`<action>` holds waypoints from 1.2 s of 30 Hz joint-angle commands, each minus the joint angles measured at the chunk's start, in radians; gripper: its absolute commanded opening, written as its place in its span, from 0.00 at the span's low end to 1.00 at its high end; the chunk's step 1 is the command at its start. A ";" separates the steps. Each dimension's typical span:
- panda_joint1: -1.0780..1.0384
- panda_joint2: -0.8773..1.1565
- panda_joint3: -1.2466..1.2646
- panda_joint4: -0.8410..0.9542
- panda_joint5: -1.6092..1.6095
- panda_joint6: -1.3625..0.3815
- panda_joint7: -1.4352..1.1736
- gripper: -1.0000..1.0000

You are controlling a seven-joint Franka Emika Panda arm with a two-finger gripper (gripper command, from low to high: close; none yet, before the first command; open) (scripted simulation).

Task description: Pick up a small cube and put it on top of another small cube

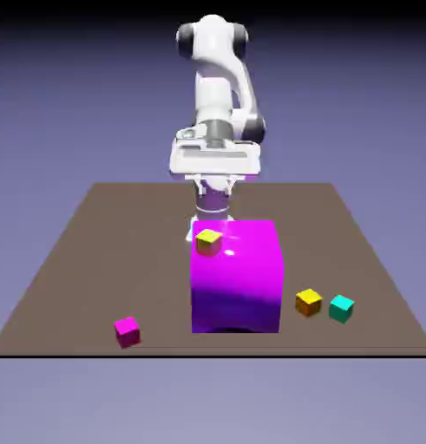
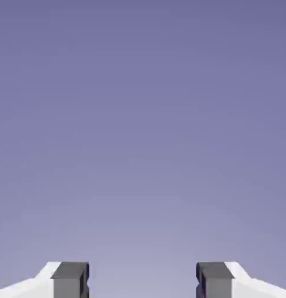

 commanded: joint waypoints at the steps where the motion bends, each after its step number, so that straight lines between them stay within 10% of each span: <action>1: 0.008 0.029 0.012 0.016 -0.009 -0.012 -0.044 0.50; 36: 0.320 1.008 0.319 0.531 -0.313 -0.333 -1.381 0.50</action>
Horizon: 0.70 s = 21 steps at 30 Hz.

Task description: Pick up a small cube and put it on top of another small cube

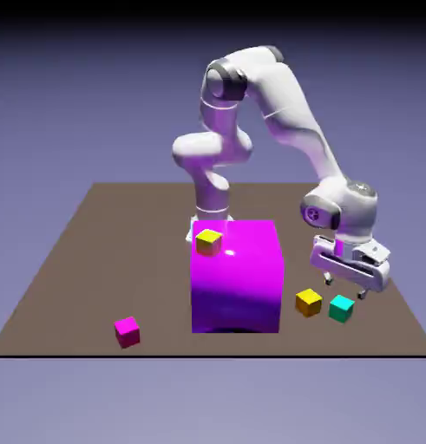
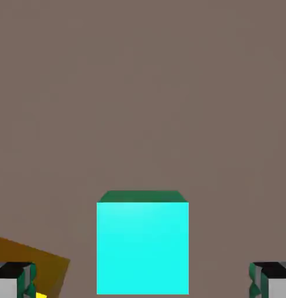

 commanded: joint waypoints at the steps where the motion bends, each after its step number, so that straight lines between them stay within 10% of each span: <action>1: 0.028 0.036 -0.031 0.009 -0.012 0.029 0.009 0.50; 3: 0.072 0.094 -0.081 0.024 -0.032 0.076 0.024 0.50; 4: 0.072 0.094 -0.081 0.024 -0.032 0.076 0.024 0.00; 21: 0.166 -0.349 -0.240 -0.271 0.312 -0.032 0.286 0.00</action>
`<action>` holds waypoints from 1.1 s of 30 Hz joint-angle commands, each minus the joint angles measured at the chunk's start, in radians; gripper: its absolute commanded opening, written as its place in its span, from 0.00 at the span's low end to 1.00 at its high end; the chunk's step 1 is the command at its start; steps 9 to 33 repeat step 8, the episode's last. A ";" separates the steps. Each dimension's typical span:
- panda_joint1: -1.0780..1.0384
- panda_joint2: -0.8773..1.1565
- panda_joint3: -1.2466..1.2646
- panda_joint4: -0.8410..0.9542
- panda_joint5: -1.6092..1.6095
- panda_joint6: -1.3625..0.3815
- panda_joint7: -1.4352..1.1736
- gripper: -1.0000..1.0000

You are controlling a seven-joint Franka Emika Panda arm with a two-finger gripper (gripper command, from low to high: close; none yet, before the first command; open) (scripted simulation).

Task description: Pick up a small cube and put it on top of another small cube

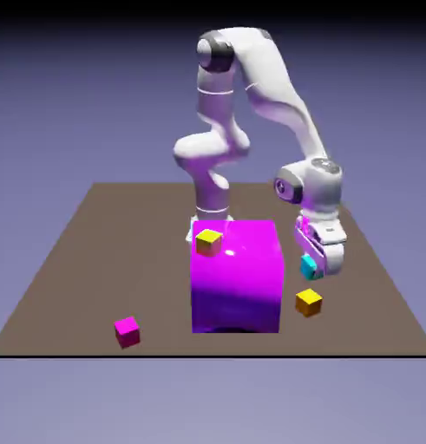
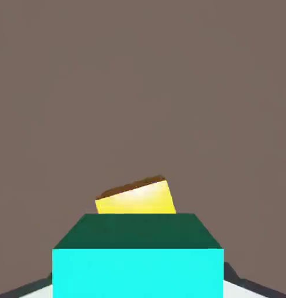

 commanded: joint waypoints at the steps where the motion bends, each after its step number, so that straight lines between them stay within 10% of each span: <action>1: 0.004 0.036 -0.005 0.002 -0.007 0.035 0.005 0.00; 5: 0.018 0.159 -0.023 0.010 -0.030 0.150 0.022 0.00; 6: 0.018 0.159 -0.023 0.010 -0.030 0.150 0.022 1.00; 33: 0.014 0.123 -0.018 0.008 -0.023 0.116 0.017 1.00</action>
